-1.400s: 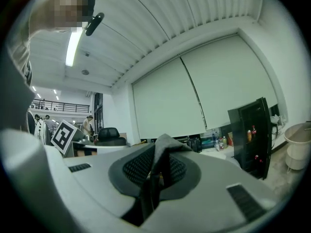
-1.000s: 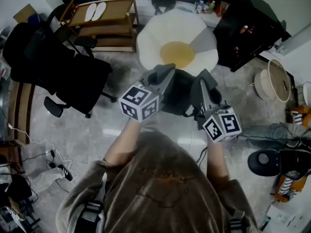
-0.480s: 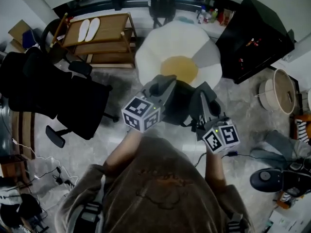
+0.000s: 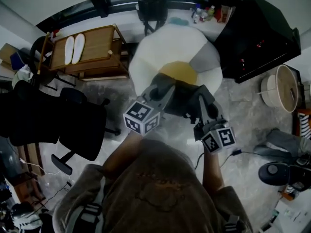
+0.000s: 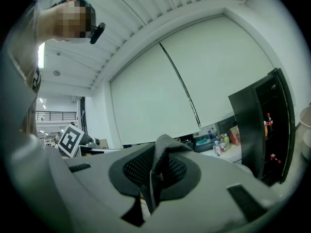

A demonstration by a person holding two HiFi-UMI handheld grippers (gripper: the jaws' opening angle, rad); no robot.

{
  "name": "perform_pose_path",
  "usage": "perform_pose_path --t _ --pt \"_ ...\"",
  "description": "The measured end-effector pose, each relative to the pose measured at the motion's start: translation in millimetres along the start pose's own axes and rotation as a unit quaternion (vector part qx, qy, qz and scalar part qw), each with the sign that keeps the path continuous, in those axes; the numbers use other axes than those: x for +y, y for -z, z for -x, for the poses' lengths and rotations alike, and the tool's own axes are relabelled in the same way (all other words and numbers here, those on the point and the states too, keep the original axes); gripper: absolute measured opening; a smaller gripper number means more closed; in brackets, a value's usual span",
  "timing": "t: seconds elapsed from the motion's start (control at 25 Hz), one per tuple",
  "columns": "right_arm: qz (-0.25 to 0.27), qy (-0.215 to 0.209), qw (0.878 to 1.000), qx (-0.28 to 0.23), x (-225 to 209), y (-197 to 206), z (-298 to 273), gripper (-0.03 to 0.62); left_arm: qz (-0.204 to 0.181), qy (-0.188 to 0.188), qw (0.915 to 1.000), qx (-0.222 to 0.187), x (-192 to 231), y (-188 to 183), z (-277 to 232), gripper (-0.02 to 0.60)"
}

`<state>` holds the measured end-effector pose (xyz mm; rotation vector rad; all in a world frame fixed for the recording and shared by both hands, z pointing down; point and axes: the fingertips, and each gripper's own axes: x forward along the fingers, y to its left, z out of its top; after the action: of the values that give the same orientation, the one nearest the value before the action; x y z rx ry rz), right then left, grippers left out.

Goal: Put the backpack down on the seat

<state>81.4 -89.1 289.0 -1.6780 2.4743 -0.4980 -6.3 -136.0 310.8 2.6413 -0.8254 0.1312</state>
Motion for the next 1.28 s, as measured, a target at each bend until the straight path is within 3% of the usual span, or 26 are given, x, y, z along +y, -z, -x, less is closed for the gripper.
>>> perform_pose_path --t 0.6,1.28 --pt "0.003 0.023 1.0 -0.001 -119.0 -8.9 -132.6 0.027 -0.007 0.014 0.9998 0.015 109.1 -18.3 -139.5 0.031" --pt "-0.004 0.003 0.999 0.041 -212.8 38.0 -218.7 0.027 0.009 -0.019 0.9991 0.038 189.0 24.1 -239.2 0.031"
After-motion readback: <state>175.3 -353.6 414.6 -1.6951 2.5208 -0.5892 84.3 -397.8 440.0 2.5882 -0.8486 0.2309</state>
